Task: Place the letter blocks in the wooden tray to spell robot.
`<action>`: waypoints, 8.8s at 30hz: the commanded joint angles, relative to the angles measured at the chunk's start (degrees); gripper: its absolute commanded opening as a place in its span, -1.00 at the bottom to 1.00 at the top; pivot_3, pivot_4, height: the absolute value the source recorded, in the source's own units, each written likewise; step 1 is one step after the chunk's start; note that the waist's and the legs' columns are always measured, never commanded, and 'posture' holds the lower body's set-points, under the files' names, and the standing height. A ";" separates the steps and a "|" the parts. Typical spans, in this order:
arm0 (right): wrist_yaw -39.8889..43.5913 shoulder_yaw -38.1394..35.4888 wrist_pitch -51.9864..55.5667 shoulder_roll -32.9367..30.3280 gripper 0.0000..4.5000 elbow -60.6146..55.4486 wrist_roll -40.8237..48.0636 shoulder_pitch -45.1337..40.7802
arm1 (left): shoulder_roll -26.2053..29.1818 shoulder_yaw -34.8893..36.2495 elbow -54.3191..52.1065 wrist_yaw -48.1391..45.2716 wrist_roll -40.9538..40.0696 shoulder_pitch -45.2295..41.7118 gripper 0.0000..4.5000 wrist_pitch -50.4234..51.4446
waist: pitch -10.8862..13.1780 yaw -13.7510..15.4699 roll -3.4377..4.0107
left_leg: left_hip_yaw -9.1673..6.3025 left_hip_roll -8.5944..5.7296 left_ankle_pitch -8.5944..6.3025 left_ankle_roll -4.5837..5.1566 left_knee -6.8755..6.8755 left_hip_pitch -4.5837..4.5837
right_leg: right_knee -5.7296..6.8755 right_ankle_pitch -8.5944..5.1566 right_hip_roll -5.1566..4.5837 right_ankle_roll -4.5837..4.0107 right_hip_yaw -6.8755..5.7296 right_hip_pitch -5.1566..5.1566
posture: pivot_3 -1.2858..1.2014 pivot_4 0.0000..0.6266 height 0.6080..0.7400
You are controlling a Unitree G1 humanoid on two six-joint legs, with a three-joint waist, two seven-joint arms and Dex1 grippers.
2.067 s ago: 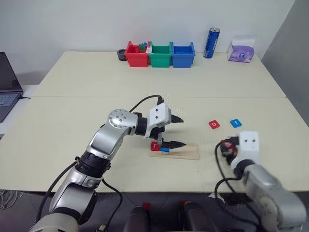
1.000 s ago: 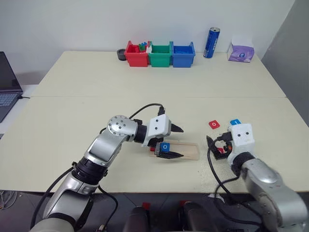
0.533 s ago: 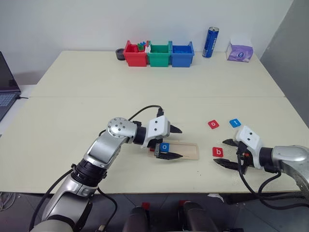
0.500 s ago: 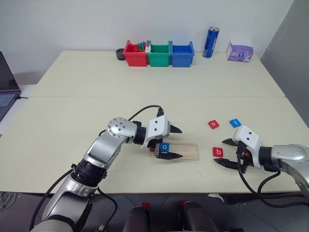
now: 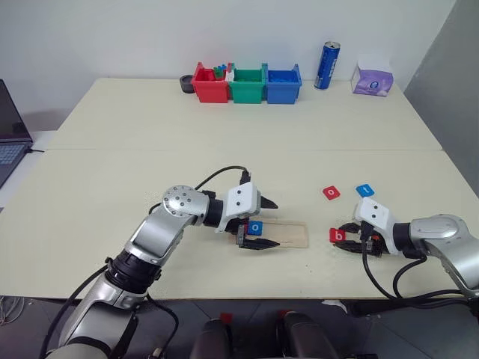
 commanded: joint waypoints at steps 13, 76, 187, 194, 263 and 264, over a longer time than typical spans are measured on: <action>-0.56 5.44 7.45 4.80 -0.35 -12.55 2.69 -13.03 | 8.95 7.51 11.05 -0.67 3.36 1.90 1.00 -11.97 | 0.04 0.00 -0.03 | -0.01 0.02 0.00 0.00 0.01 0.00 | 0.03 0.00 -0.01 -0.01 -0.03 -0.03 | 0.03 -0.52 1.00; -10.49 7.04 14.56 17.18 0.57 -24.15 -2.15 -8.44 | 7.30 9.39 6.19 -0.09 0.28 6.03 1.00 -11.05 | 0.05 0.08 -0.05 | -0.01 0.02 0.00 0.00 0.05 -0.03 | 0.28 0.01 -0.07 -0.02 -0.05 -0.11 | 0.03 -0.52 1.00; -36.93 -10.78 12.90 28.37 -0.25 9.87 -3.24 -11.11 | -3.49 6.56 2.10 6.51 -1.71 -6.85 1.00 6.75 | 0.04 -0.04 -0.08 | 0.06 0.00 0.01 -0.01 0.03 -0.02 | 0.27 0.00 -0.04 -0.03 0.03 -0.12 | 0.03 -0.52 1.00; -43.44 -12.78 19.65 30.35 -0.35 -14.26 -3.23 -2.07 | -2.33 5.24 1.48 3.92 -1.39 -5.42 1.00 4.83 | 0.05 0.16 -0.06 | 0.05 0.01 0.01 -0.02 0.01 -0.08 | 0.25 0.00 -0.05 -0.02 0.02 -0.16 | 0.03 -0.52 1.00; -13.76 -15.36 4.07 6.68 0.98 -16.62 4.81 14.96 | -6.75 1.52 0.51 1.15 -2.83 -5.25 1.00 1.89 | 0.07 -0.08 -0.10 | 0.00 -0.01 0.00 0.01 -0.01 -0.02 | 0.02 -0.18 0.06 0.25 0.04 -0.03 | 0.03 -0.52 1.00; -12.98 -15.10 2.81 6.00 0.98 -14.80 4.41 14.21 | -7.09 1.24 0.58 1.27 -2.71 -5.35 1.00 1.94 | 0.07 -0.07 -0.10 | 0.01 -0.02 0.00 0.00 -0.01 -0.02 | 0.02 -0.17 0.05 0.24 0.04 -0.03 | 0.03 -0.52 1.00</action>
